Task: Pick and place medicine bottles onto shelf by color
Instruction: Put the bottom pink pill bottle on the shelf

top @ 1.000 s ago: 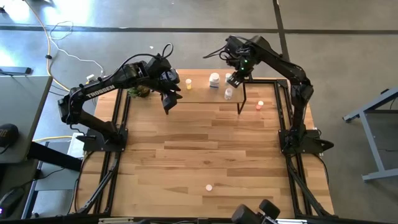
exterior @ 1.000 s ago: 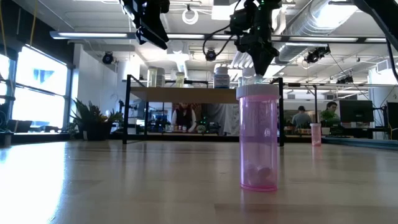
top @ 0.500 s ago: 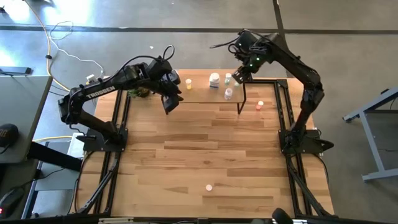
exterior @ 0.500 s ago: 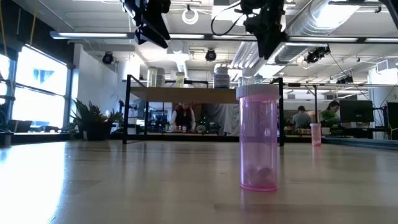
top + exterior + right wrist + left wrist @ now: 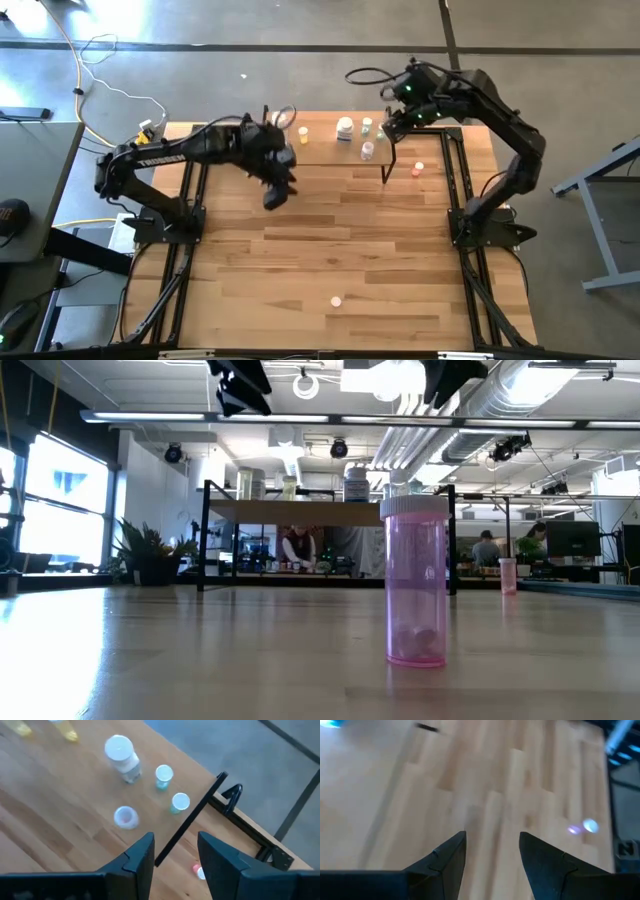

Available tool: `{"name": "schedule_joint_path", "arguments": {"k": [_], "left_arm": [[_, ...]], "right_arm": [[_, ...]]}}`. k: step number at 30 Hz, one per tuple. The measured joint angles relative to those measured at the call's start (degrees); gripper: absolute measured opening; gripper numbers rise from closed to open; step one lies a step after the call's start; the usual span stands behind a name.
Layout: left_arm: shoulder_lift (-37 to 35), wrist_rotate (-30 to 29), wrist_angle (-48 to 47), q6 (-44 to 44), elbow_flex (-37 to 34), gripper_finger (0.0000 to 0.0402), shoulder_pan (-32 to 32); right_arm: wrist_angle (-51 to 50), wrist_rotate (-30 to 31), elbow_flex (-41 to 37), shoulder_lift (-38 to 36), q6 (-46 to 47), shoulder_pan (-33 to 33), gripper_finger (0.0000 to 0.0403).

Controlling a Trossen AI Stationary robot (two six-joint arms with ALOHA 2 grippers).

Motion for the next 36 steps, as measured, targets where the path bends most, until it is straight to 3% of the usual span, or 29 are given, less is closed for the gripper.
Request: {"name": "schedule_joint_path", "arguments": {"k": [4, 17, 23, 29, 36], "left_arm": [[0.00, 0.03, 1.59, -0.12, -0.09, 0.0172, -6.78], [0.48, -0.29, 25.21, -4.52, -12.46, 0.0172, -25.15], [0.46, -6.17, 30.12, -5.88, -16.37, 0.0172, -29.73], [0.44, -5.20, 30.70, -7.18, -16.82, 0.0172, -32.47], [1.31, -10.21, 34.65, -8.04, -16.79, 0.0185, -34.73]], "right_arm": [[0.07, 1.16, -1.19, -1.90, 4.38, 3.38, 0.0142], [0.12, 1.24, -3.02, -3.38, 14.46, 12.32, 0.0142], [0.58, 1.55, -3.02, -3.34, 16.16, 14.65, 0.0142], [1.35, 1.59, -3.02, -3.34, 16.42, 16.20, 0.0142], [2.53, 1.61, -3.04, -3.34, 16.42, 16.42, 0.0142]]}}
